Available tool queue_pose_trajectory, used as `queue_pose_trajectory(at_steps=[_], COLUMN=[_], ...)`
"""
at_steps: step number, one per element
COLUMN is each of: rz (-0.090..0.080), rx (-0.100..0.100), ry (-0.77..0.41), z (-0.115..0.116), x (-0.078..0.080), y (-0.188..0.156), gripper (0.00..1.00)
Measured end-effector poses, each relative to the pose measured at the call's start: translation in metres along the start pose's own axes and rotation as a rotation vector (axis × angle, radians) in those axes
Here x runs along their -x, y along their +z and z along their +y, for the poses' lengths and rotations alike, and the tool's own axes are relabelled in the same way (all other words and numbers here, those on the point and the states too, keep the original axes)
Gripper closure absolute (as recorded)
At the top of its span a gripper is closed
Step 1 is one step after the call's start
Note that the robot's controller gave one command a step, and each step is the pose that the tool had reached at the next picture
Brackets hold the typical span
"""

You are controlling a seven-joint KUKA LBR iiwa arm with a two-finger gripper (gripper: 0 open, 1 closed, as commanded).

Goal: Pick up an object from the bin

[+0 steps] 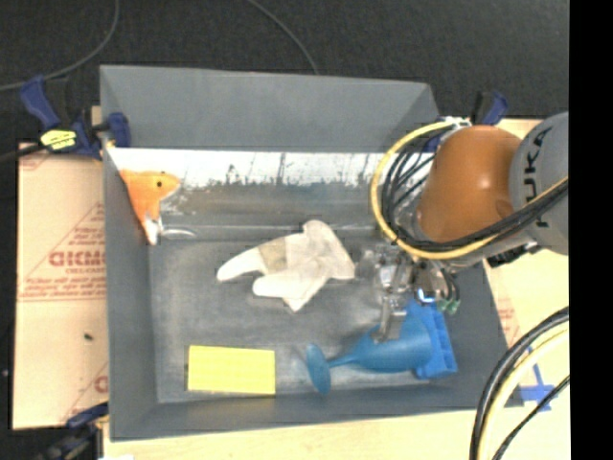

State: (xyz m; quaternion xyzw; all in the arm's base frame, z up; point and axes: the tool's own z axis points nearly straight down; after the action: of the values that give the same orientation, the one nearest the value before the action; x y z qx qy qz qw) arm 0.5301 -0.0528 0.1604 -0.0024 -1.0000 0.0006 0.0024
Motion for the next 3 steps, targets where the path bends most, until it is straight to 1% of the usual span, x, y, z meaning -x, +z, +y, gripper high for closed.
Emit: queue_pose_trajectory(at_steps=[1,2,3], rz=[-0.008,0.005,-0.015], rx=[-0.001,0.009,-0.005], ry=[-0.002,-0.257,-0.240], z=[0.000,-0.028,-0.045], x=[0.002,-0.043,-0.053], y=[-0.005,0.076,0.017], gripper=[0.00,0.00,0.00])
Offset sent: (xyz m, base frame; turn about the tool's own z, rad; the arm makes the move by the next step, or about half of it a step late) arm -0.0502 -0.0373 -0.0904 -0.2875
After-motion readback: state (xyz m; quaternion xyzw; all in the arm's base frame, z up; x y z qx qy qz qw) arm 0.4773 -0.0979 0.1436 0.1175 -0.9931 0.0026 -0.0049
